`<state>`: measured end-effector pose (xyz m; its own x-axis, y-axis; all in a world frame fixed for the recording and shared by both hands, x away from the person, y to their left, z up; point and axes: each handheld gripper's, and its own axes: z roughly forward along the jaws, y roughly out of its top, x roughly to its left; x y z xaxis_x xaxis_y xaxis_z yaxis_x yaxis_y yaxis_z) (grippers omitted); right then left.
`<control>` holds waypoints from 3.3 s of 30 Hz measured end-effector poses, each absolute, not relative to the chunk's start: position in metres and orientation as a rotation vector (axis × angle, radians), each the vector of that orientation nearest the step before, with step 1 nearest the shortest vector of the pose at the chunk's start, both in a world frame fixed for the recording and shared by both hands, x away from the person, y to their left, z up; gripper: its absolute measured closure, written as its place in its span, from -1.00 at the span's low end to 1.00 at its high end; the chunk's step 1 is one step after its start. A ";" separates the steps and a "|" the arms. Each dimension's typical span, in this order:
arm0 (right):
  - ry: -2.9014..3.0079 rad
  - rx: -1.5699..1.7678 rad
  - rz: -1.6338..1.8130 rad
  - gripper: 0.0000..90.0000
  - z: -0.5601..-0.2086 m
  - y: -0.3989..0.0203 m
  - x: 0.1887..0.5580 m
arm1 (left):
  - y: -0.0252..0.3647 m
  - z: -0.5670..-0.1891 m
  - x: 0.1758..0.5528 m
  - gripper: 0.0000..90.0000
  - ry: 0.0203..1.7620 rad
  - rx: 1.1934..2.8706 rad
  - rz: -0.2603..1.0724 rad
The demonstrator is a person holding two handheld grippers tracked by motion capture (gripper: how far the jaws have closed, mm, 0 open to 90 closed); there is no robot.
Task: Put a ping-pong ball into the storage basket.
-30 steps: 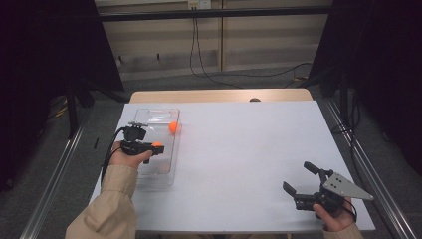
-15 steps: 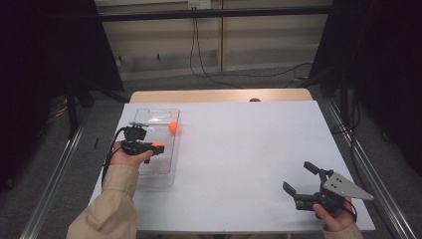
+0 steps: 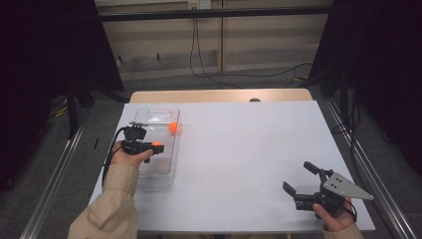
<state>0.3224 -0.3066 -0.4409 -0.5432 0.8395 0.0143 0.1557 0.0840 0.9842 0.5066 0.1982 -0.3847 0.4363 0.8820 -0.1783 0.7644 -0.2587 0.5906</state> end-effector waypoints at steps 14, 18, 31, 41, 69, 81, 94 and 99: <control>1.777 0.994 1.504 -0.95 -0.441 -0.307 0.322 | 0.200 -0.388 0.508 0.12 1.387 2.082 0.257; 1.778 0.991 1.504 -0.95 -0.441 -0.307 0.322 | 0.202 -0.388 0.508 0.12 1.386 2.080 0.257; 1.785 0.980 1.501 -0.95 -0.441 -0.307 0.322 | 0.205 -0.388 0.508 -0.05 1.396 2.072 0.279; 1.787 0.978 1.506 -0.94 -0.441 -0.306 0.323 | 0.206 -0.383 0.502 -0.24 1.386 2.042 0.301; 1.795 0.984 1.509 -0.95 -0.441 -0.302 0.325 | 0.209 -0.377 0.483 -0.75 1.325 1.946 0.343; 1.793 0.986 1.502 -0.95 -0.441 -0.301 0.325 | 0.207 -0.376 0.475 -0.81 1.274 1.911 0.362; 1.783 0.991 1.505 -0.95 -0.441 -0.301 0.325 | 0.211 -0.377 0.465 -0.91 1.210 1.864 0.399; 1.788 0.984 1.503 -0.95 -0.441 -0.302 0.325 | 0.212 -0.377 0.461 -0.91 1.178 1.825 0.395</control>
